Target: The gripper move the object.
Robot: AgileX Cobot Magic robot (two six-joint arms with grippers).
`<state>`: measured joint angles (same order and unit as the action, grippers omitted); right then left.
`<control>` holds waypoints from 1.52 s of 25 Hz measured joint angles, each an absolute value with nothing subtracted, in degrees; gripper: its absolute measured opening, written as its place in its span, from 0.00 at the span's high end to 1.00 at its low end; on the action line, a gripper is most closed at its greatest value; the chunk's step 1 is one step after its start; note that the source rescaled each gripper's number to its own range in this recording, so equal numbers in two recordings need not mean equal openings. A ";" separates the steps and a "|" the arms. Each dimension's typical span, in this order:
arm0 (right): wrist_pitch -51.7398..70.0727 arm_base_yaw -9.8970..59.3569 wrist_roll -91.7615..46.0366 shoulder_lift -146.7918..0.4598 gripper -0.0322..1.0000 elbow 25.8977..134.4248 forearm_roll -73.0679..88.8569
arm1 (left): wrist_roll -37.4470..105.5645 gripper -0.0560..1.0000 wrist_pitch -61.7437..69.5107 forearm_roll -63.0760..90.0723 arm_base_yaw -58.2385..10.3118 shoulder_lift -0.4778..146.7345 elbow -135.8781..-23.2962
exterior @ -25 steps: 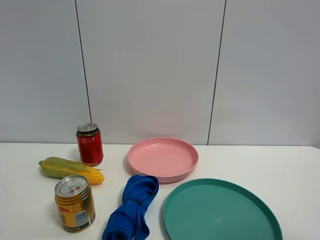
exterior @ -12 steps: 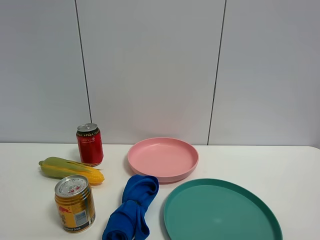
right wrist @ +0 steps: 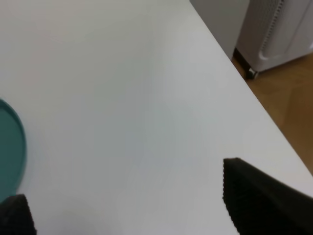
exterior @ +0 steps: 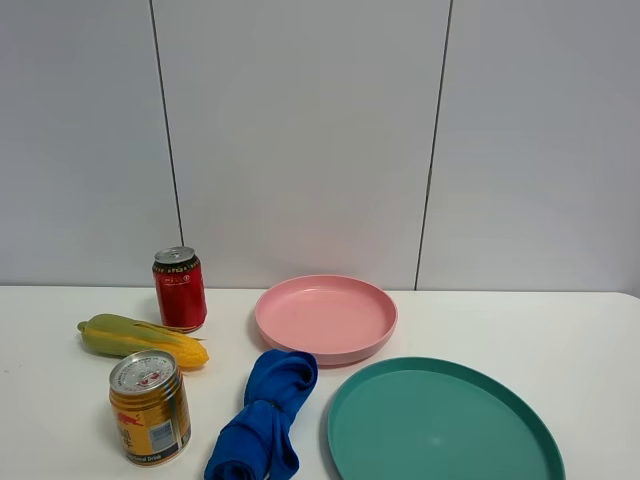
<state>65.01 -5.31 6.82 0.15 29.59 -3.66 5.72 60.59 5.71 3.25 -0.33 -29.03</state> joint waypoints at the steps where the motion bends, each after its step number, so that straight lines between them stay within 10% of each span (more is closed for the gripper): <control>1: 63.21 -5.31 7.05 0.15 0.26 28.86 -2.92 | 5.72 0.00 60.59 5.71 3.25 -0.33 -29.03; 38: 60.66 -5.31 7.44 0.15 0.27 27.57 -0.70 | 5.72 0.00 60.59 5.71 3.25 -0.33 -29.03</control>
<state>60.66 -5.31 7.44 0.15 27.57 -0.70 5.72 60.59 5.71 3.25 -0.33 -29.03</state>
